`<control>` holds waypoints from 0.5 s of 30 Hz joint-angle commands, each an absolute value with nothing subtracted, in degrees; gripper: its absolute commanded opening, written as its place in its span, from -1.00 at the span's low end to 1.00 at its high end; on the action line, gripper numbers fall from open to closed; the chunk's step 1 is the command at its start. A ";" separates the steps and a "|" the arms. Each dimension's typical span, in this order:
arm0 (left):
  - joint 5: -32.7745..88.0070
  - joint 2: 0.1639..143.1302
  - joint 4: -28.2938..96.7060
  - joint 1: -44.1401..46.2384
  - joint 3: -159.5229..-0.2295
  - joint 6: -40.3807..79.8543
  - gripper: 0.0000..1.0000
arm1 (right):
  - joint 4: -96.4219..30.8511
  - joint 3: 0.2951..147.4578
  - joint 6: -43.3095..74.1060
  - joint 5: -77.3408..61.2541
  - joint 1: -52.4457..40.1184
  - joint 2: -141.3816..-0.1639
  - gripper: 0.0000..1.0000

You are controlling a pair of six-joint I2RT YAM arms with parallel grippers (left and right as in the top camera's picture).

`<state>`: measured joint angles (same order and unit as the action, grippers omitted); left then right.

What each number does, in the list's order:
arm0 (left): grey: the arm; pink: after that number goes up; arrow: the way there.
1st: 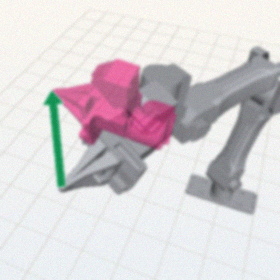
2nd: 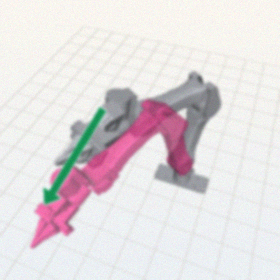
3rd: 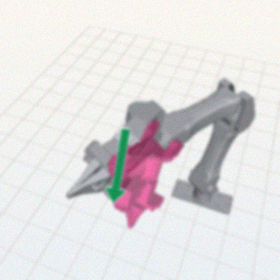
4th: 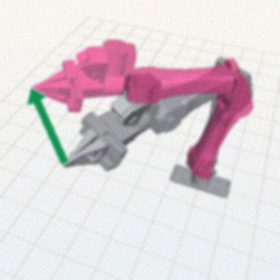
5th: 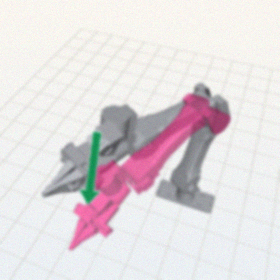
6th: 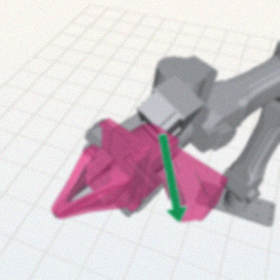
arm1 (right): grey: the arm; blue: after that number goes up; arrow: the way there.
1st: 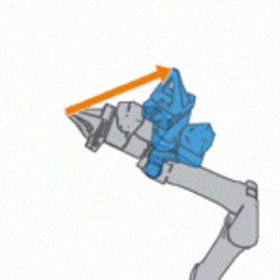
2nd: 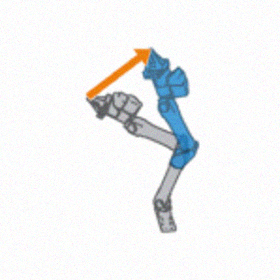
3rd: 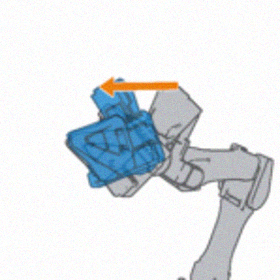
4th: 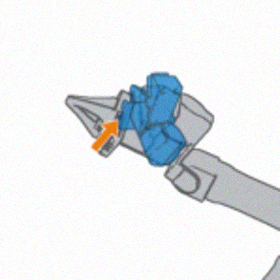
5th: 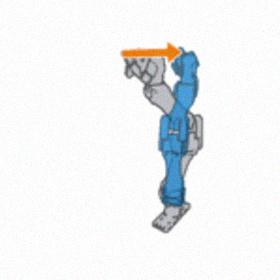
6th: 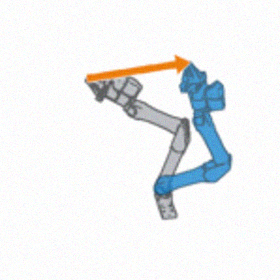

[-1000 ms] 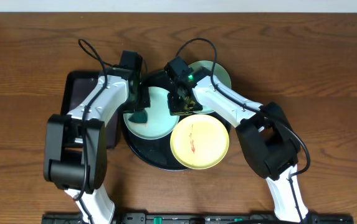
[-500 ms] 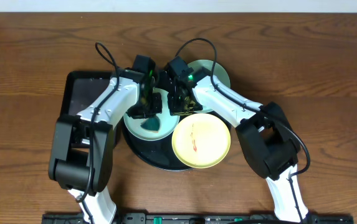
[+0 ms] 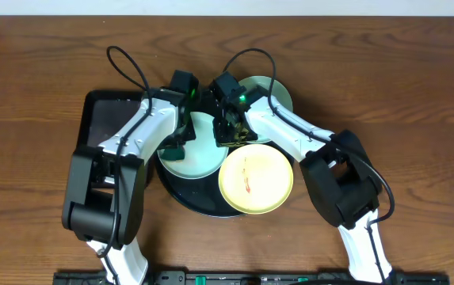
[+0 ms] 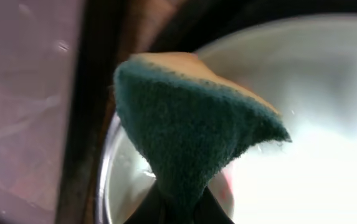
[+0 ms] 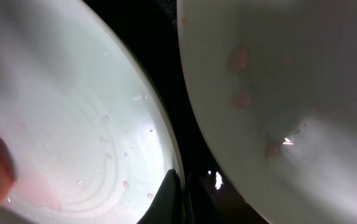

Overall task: Clean dirty plates on tray and stack at the side
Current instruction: 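Scrub the left mint plate with the sponge while right gripper holds it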

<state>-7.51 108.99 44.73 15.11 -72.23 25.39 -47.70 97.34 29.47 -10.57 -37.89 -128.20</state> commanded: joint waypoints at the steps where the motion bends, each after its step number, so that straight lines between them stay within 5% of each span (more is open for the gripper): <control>1: 2.39 109.30 45.98 15.44 -71.72 19.16 -0.85 | -48.16 97.49 28.42 -10.59 -37.69 -130.08 -0.98; 9: 9.63 109.30 42.94 15.16 -71.75 15.25 -0.85 | -48.07 97.49 28.42 -10.59 -37.69 -130.08 -0.98; 15: -0.64 109.30 38.11 14.74 -71.75 17.43 -0.85 | -48.21 97.49 28.40 -10.57 -37.69 -130.08 -0.98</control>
<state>6.11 108.99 39.27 15.11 -72.01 16.47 -47.70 97.34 29.47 -10.59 -37.89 -128.20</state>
